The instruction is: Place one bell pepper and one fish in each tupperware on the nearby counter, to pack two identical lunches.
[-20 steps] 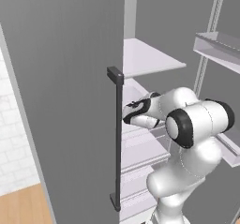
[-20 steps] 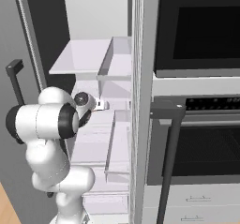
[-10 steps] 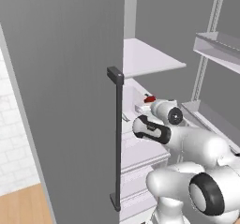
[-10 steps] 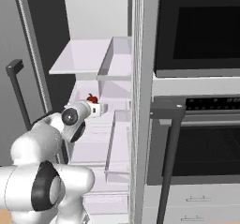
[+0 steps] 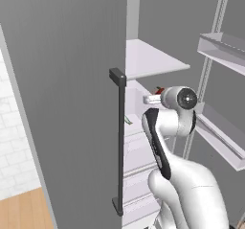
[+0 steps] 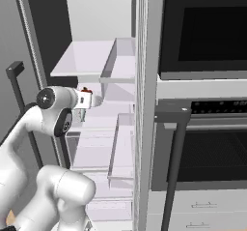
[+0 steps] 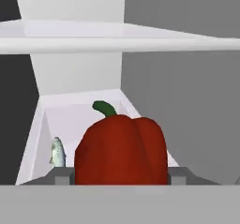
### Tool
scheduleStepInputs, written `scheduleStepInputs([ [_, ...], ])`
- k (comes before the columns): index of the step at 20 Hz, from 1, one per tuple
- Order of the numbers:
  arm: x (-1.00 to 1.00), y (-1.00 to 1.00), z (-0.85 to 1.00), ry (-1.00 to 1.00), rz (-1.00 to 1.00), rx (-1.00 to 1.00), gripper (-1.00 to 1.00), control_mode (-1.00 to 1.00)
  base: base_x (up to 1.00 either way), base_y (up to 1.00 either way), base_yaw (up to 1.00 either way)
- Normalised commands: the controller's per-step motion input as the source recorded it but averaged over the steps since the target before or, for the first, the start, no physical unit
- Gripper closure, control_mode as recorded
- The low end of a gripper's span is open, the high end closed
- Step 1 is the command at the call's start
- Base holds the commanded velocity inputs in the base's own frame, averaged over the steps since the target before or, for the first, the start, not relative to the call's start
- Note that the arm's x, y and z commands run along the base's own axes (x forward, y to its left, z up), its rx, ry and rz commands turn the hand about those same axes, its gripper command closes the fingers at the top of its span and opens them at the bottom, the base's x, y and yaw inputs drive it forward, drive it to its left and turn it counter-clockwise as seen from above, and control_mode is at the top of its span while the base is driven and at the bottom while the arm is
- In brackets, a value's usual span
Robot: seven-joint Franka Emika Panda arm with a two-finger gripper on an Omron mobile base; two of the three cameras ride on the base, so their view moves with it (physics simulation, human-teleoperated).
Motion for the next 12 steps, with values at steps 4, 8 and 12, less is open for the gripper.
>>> scheduleStepInputs([
  [4, -1.0, 0.0, 0.66, 0.4, 0.0, -0.01, 1.0, -1.0, 0.0, 0.0, 0.0],
  [8, -0.88, 0.21, 0.2, 0.35, 0.0, -0.05, 1.0, -1.0, 0.0, 0.0, 0.0],
  [12, -0.47, 0.16, -0.12, 0.17, 0.01, -0.02, 1.0, -1.0, 0.0, 0.0, 0.0],
])
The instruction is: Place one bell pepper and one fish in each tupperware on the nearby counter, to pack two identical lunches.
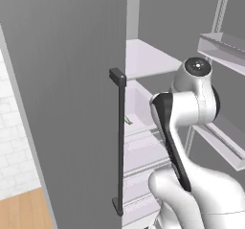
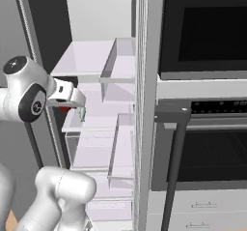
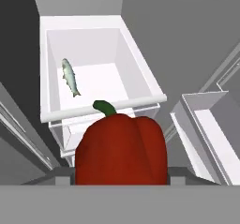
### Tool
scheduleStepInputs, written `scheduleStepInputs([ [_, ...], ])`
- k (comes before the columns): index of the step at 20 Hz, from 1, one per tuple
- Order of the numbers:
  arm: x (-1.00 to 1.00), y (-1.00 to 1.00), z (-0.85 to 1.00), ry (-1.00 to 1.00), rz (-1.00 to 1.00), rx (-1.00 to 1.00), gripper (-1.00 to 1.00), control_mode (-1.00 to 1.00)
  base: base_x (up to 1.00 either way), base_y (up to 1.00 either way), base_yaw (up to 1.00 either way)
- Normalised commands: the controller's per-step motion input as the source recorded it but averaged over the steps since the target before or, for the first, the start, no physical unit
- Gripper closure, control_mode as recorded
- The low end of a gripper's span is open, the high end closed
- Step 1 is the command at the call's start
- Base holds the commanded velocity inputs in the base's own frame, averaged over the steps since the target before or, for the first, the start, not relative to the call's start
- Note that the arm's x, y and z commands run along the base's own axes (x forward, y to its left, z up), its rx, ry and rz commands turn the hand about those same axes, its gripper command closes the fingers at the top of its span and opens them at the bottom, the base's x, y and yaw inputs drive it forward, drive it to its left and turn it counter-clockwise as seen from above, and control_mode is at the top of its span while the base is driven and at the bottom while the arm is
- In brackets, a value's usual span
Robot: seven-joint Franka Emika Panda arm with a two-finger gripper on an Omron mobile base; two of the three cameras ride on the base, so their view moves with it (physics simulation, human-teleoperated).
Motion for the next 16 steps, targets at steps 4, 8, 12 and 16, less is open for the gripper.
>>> scheduleStepInputs([
  [4, 0.0, 0.0, 0.0, 0.0, 0.0, 0.0, 1.0, -1.0, 0.0, 0.0, 0.0],
  [8, -0.45, 0.04, -0.05, 0.0, 0.03, -0.01, 1.0, -1.0, 0.0, 0.0, 0.0],
  [12, 0.0, 0.0, 0.0, 0.0, 0.0, 0.0, 1.0, 1.0, -1.0, 0.43, 0.25],
  [16, 0.0, 0.0, 0.0, 0.0, 0.0, 0.0, 1.0, 1.0, -1.0, 0.69, 0.37],
])
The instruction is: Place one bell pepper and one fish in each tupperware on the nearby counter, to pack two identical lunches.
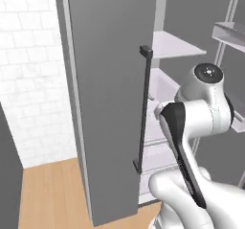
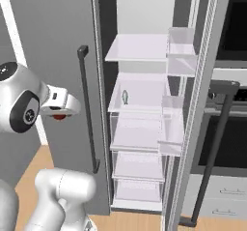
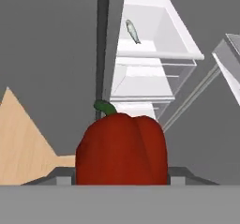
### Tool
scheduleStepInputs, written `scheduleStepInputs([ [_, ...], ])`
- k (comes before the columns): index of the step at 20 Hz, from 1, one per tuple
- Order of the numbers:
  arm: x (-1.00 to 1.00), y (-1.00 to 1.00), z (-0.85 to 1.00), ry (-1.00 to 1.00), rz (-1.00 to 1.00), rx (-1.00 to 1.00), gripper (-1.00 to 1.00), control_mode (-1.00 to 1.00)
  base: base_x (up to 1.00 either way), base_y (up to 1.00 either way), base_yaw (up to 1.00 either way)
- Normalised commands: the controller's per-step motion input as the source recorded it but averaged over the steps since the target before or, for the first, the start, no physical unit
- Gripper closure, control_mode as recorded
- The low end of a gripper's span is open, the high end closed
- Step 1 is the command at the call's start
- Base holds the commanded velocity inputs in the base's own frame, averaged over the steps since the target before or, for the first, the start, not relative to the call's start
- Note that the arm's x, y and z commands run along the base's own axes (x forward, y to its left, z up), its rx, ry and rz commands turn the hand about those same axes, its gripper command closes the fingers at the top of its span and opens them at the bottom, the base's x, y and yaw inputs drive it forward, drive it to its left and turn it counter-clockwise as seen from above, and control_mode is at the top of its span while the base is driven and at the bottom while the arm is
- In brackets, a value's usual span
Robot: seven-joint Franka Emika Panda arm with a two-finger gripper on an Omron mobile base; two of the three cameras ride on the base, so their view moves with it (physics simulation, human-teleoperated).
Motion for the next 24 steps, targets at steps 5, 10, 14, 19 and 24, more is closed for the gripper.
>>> scheduleStepInputs([
  [5, 0.0, 0.0, 0.0, 0.0, 0.0, 0.0, 1.0, 1.0, -1.0, 0.56, 0.34],
  [10, 0.0, 0.0, 0.0, 0.0, 0.0, 0.0, 1.0, 1.0, -1.0, 0.11, 0.08],
  [14, 0.0, 0.0, 0.0, 0.0, 0.0, 0.0, 1.0, 1.0, -1.0, 0.0, 0.0],
  [19, 0.0, 0.0, 0.0, 0.0, 0.0, 0.0, 1.0, 1.0, -0.97, -0.07, -0.36],
  [24, 0.0, 0.0, 0.0, 0.0, 0.0, 0.0, 1.0, 1.0, -0.83, -0.45, -0.67],
])
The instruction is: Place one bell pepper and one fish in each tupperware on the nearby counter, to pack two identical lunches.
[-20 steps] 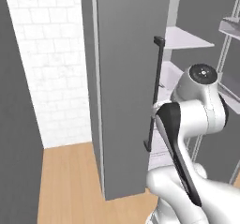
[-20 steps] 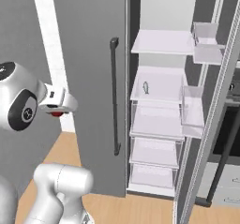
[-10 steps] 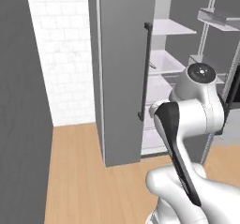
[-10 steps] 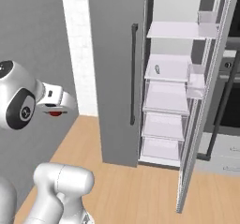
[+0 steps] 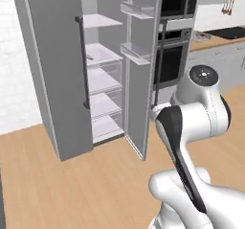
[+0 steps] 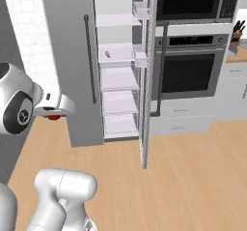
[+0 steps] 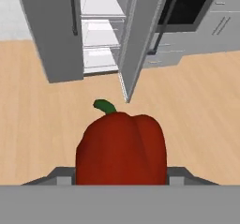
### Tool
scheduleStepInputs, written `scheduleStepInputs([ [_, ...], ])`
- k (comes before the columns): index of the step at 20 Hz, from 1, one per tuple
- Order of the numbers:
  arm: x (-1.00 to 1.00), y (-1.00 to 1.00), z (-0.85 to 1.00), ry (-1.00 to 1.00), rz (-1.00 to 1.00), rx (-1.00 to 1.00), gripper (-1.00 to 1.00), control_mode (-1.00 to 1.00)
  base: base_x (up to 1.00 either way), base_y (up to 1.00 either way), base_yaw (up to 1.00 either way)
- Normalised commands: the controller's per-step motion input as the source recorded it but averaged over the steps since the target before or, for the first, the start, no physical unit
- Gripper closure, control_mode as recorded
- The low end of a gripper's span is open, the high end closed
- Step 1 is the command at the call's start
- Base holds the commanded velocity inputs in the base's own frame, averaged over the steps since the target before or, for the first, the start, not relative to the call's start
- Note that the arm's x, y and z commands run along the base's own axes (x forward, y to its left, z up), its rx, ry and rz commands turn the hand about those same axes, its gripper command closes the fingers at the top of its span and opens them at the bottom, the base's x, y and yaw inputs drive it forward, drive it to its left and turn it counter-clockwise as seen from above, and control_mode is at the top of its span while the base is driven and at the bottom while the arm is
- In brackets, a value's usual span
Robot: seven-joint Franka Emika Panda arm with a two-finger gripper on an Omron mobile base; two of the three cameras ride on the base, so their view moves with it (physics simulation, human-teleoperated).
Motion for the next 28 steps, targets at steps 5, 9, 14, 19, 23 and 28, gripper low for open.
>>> scheduleStepInputs([
  [5, 0.0, 0.0, 0.0, 0.0, 0.0, 0.0, 1.0, 1.0, 0.06, -0.97, -0.51],
  [9, 0.0, 0.0, 0.0, 0.0, 0.0, 0.0, 1.0, 1.0, 1.0, -0.88, -0.16],
  [14, 0.0, 0.0, 0.0, 0.0, 0.0, 0.0, 1.0, 1.0, 1.0, -0.61, 0.0],
  [19, 0.0, 0.0, 0.0, 0.0, 0.0, 0.0, 1.0, 1.0, 1.0, -0.44, 0.01],
  [23, 0.0, 0.0, 0.0, 0.0, 0.0, 0.0, 1.0, 1.0, 1.0, -0.52, 0.0],
  [28, 0.0, 0.0, 0.0, 0.0, 0.0, 0.0, 1.0, 1.0, 1.0, -0.29, 0.0],
])
